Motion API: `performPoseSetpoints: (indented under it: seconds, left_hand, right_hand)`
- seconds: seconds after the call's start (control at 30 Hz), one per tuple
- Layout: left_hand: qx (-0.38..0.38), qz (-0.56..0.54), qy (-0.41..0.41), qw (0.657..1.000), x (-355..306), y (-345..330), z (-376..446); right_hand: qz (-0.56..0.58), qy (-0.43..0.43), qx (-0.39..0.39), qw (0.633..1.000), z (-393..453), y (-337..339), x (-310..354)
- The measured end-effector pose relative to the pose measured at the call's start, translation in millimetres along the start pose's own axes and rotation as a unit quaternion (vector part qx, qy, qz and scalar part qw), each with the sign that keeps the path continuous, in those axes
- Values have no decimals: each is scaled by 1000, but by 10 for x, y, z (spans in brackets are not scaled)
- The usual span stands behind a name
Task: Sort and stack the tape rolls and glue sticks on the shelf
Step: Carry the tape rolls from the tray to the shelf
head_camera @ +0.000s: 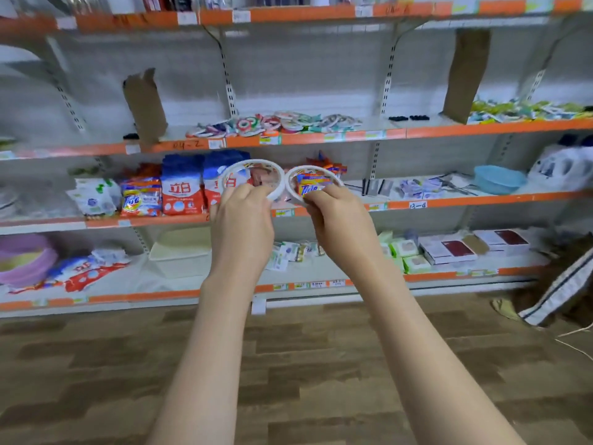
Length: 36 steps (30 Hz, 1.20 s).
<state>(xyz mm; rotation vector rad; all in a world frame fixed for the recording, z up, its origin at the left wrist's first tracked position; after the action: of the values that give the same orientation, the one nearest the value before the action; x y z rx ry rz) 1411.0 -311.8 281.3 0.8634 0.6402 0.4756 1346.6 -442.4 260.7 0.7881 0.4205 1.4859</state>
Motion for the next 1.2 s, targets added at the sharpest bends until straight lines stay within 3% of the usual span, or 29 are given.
performPoseSetpoints:
  seconds: [0.17,0.53,0.83,1.2]
  left_hand:
    - [-24,-1,23,999,196,-185,571]
    - [8,9,82,997,1164,-810,1683]
    - [25,-6,34,999,1660,-1278,3017]
    - [55,-63,-50,995,1232,-2296,4157]
  right_hand:
    - [4,15,-5,1000,535,-292,-391]
    - [23,4,27,999,1457,-1420,-992]
    - [-18,-62,9,998,2309,-2054,-1547]
    - [-54,-110,-20,992,2827,-2289,-2646]
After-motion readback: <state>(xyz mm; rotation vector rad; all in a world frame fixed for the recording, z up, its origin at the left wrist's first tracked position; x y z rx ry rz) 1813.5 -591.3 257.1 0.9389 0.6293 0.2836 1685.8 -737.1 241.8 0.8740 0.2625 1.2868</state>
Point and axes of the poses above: each hand's wrist, its own z-axis towards the middle knuckle, its own y-axis out of the back of the hand, x = y × z, the point moved 1 cm from there along z, towards the middle knuckle, and after that the axes turned 9 degrees about x, right-handed, at the moved point
